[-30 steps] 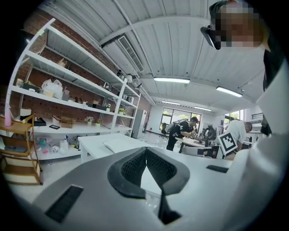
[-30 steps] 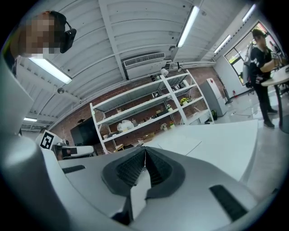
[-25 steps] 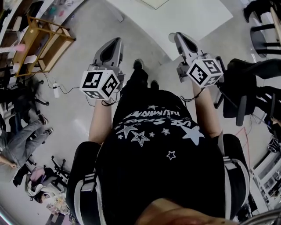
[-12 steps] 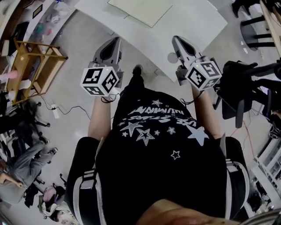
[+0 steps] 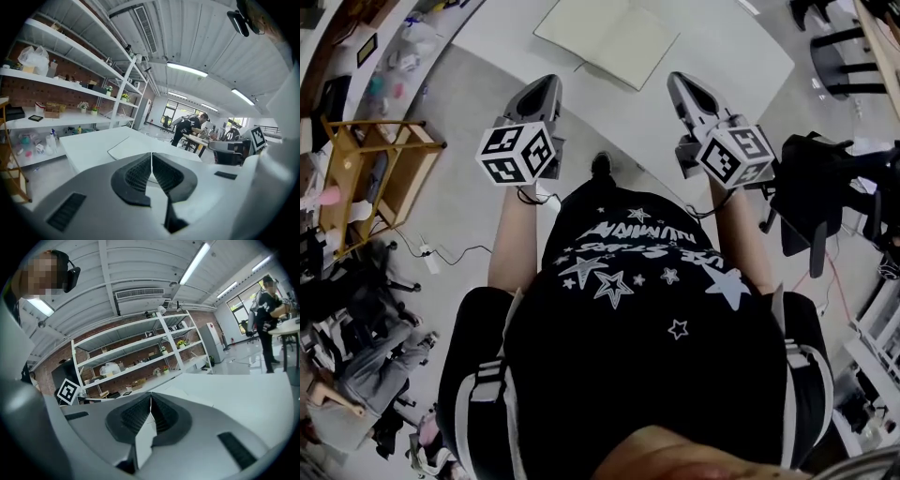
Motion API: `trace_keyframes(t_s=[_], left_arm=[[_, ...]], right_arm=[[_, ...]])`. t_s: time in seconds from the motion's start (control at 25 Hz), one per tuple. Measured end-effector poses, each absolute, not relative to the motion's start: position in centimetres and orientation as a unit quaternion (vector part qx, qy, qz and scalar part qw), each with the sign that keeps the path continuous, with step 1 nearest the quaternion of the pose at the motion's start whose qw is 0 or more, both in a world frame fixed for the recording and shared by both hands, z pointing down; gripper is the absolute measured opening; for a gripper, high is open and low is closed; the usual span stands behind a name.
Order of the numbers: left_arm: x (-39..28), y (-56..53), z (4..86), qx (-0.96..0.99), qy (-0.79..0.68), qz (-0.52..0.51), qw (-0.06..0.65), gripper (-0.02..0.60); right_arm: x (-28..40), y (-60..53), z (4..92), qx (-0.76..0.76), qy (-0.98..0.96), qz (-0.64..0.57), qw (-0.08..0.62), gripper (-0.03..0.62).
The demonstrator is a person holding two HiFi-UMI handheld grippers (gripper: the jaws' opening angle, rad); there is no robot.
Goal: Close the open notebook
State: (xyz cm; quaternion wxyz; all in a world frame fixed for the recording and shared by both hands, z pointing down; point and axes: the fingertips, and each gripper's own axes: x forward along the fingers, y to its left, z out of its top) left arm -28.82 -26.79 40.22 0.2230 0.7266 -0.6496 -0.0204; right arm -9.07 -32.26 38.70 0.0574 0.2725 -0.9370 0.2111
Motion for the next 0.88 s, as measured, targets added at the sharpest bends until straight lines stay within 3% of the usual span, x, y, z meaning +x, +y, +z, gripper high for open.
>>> trace_keyframes(t_s=[0.52, 0.64, 0.88], left_arm=[[-35.0, -34.3, 46.7, 0.712, -0.642, 0.018, 0.282, 0.020], [-35.8, -35.4, 47.8, 0.714, -0.635, 0.024, 0.294, 0.120], [-37.0, -37.7, 50.3, 0.716, -0.622, 0.029, 0.315, 0.242]], right_arm=[[-12.3, -37.7, 41.4, 0.301, -0.921, 0.236, 0.073, 0.009], [-12.6, -38.2, 41.6, 0.308, -0.917, 0.240, 0.078, 0.009], [-13.1, -39.3, 42.6, 0.318, -0.911, 0.248, 0.089, 0.009]])
